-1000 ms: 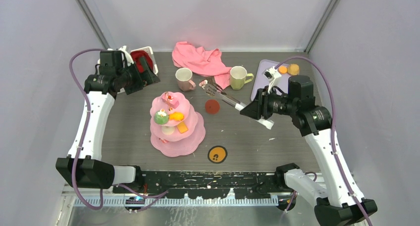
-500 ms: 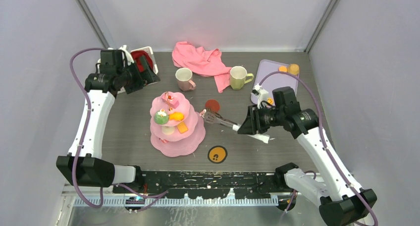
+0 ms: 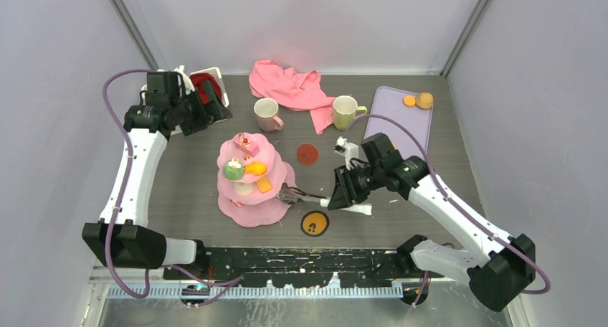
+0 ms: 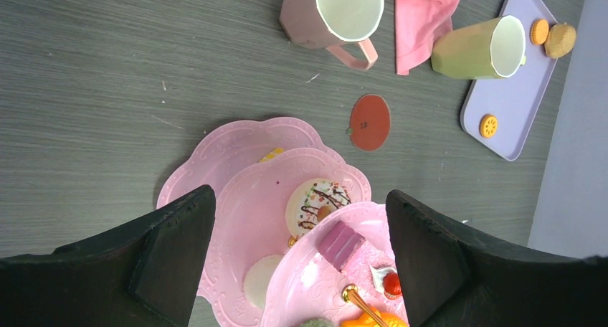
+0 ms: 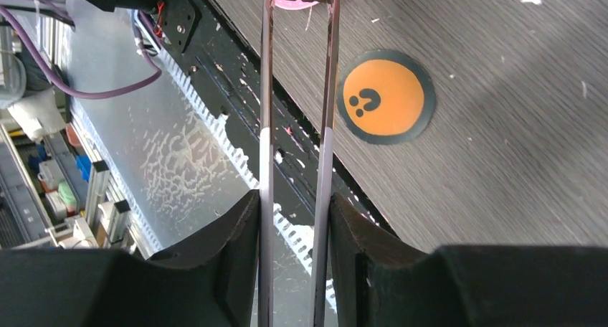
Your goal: Serve the afternoon tea
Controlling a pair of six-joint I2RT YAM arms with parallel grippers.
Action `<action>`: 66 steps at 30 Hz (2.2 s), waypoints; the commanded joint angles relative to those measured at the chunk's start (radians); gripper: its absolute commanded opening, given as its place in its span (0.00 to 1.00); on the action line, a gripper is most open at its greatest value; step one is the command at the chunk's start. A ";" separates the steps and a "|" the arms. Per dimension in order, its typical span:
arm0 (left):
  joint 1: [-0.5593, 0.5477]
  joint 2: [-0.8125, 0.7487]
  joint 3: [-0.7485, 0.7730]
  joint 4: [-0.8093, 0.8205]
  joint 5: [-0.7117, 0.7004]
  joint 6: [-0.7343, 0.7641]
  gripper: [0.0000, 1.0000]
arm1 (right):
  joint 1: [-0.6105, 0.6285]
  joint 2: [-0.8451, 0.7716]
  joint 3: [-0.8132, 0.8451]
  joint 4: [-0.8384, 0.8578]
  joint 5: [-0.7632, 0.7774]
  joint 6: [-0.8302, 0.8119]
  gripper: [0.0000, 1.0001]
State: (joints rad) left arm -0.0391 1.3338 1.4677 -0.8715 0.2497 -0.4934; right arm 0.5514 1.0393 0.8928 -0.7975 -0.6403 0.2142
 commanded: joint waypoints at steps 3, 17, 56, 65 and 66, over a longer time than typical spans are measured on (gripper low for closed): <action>0.004 -0.013 0.031 0.027 0.000 0.002 0.88 | 0.093 0.095 0.005 0.237 0.008 0.046 0.01; 0.004 -0.017 0.025 0.020 -0.006 0.007 0.88 | 0.160 0.242 0.015 0.325 0.116 0.040 0.49; 0.004 -0.015 0.026 0.032 0.011 -0.007 0.88 | 0.021 0.047 0.136 0.065 0.801 0.081 0.06; 0.004 -0.008 0.040 0.024 0.011 -0.008 0.88 | 0.021 0.126 0.044 0.212 0.903 0.137 0.23; 0.004 -0.006 0.041 0.023 0.010 -0.008 0.88 | 0.021 0.138 0.034 0.223 0.897 0.141 0.25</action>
State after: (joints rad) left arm -0.0391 1.3338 1.4677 -0.8719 0.2466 -0.4946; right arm 0.5735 1.1511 0.9573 -0.7113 0.2169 0.3153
